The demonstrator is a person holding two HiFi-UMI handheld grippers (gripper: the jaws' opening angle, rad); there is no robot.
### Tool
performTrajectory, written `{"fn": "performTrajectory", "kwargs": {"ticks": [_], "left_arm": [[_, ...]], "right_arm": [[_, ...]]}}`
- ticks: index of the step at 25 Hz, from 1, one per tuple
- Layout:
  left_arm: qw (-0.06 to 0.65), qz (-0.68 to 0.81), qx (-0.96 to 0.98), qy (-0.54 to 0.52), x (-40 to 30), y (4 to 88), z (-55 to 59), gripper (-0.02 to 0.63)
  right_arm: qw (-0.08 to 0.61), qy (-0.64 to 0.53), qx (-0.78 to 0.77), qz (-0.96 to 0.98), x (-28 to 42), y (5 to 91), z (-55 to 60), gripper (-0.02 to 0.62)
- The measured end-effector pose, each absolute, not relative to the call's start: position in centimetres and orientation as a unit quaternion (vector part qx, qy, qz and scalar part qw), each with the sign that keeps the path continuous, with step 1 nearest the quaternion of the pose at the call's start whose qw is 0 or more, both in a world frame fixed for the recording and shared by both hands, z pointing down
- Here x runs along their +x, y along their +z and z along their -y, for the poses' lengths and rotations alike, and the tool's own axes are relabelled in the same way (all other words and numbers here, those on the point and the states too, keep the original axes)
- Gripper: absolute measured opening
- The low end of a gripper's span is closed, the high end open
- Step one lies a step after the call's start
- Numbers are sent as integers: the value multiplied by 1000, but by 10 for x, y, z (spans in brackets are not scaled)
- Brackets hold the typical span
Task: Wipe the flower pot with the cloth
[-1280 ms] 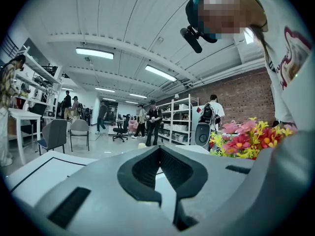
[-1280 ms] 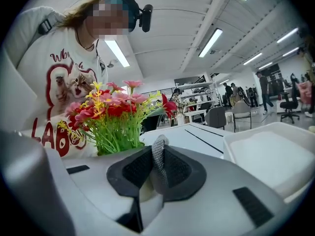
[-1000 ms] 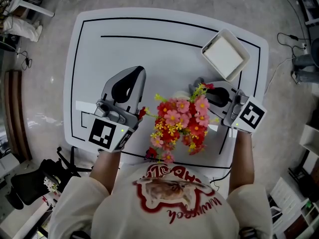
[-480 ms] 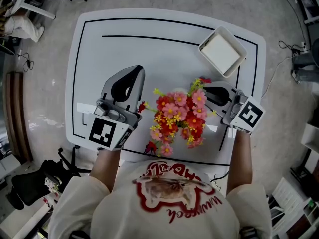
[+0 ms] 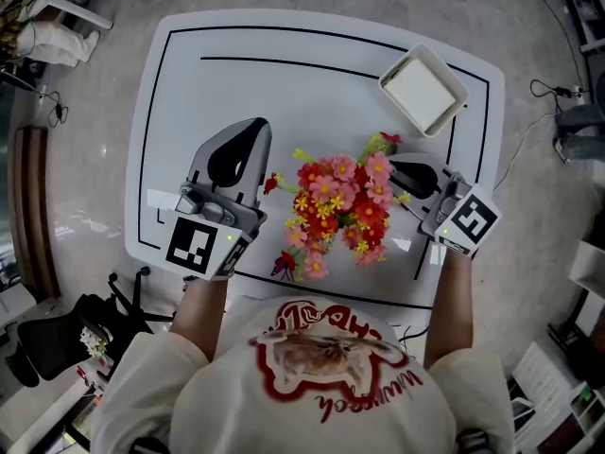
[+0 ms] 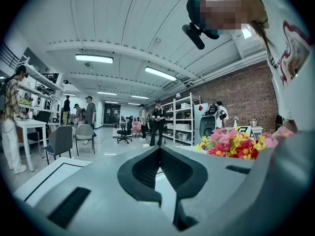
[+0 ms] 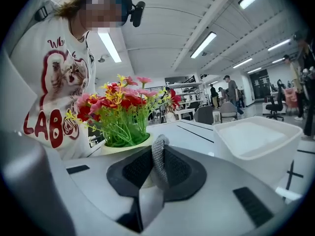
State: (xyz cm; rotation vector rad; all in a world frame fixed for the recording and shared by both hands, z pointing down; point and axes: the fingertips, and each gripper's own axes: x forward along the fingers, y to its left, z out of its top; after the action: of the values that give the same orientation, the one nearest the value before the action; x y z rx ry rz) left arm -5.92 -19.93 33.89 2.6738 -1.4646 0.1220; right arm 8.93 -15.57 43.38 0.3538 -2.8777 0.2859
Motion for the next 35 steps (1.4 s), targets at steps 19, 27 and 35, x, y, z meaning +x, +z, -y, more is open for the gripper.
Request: {"fn": "performTrajectory", "kwargs": {"ticks": [19,27,35], "left_arm": [[42,500,864,48,-64,335,174,3],[35,504,862,42,-60,333,162,3],[36,516,855,33,-61,329,150,3]], "right_arm": [[111,92,158,977,96,432,144,56],[111,89,178,974,99,433,139,57],[109,82,191,972,102,432,130,57]]}}
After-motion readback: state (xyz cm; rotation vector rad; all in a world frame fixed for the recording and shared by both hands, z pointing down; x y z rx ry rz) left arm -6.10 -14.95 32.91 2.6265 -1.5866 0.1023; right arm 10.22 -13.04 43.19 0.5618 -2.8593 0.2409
